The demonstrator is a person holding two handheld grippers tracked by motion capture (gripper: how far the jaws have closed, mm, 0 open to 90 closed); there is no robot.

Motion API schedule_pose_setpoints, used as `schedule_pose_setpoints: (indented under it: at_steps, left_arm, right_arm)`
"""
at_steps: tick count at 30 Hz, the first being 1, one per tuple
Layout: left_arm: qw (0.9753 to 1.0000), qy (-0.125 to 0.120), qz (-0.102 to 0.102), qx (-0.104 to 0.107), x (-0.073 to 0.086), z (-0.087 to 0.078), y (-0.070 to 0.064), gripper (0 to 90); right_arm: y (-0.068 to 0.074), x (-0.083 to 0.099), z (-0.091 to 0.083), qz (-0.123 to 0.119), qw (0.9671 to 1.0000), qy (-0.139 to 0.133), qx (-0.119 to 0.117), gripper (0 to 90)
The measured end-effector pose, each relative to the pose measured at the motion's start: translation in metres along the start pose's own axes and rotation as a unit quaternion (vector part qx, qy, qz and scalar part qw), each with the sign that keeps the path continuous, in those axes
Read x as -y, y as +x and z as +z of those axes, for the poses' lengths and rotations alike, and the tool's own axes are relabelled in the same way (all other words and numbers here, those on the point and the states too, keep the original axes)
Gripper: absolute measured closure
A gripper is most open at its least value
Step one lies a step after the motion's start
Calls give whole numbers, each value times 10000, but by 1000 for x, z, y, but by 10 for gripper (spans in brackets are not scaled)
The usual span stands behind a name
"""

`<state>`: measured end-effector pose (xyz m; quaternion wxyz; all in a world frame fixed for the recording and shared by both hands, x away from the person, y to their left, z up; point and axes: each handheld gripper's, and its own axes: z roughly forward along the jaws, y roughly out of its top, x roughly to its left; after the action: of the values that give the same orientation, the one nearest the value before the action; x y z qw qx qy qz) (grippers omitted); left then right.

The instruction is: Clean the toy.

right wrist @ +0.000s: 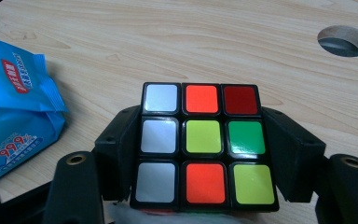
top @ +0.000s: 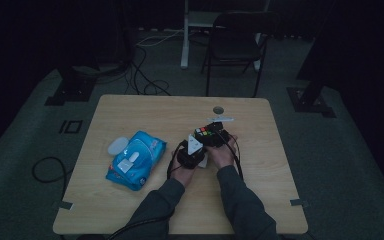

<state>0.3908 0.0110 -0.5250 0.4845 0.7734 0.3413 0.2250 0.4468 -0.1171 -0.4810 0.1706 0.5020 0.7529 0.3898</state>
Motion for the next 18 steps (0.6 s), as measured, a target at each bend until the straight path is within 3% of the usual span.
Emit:
schedule_pose_setpoints:
  at_steps: [5, 10, 14, 18]
  left_arm:
    - [9996, 262, 22, -48, 4, 5, 1, 847]
    - [9993, 365, 27, -65, 4, 6, 1, 849]
    - [9993, 368, 26, -81, 4, 5, 1, 850]
    - [9997, 203, 8, -101, 2, 1, -1, 849]
  right_arm:
    - [-1, -1, -1, 17, 10000, -29, 2, 342]
    - [-2, -1, -3, 39, 10000, -57, 10, 342]
    - [-2, -1, -3, 41, 10000, -63, 19, 342]
    - [-1, -1, -2, 30, 10000, -45, 3, 342]
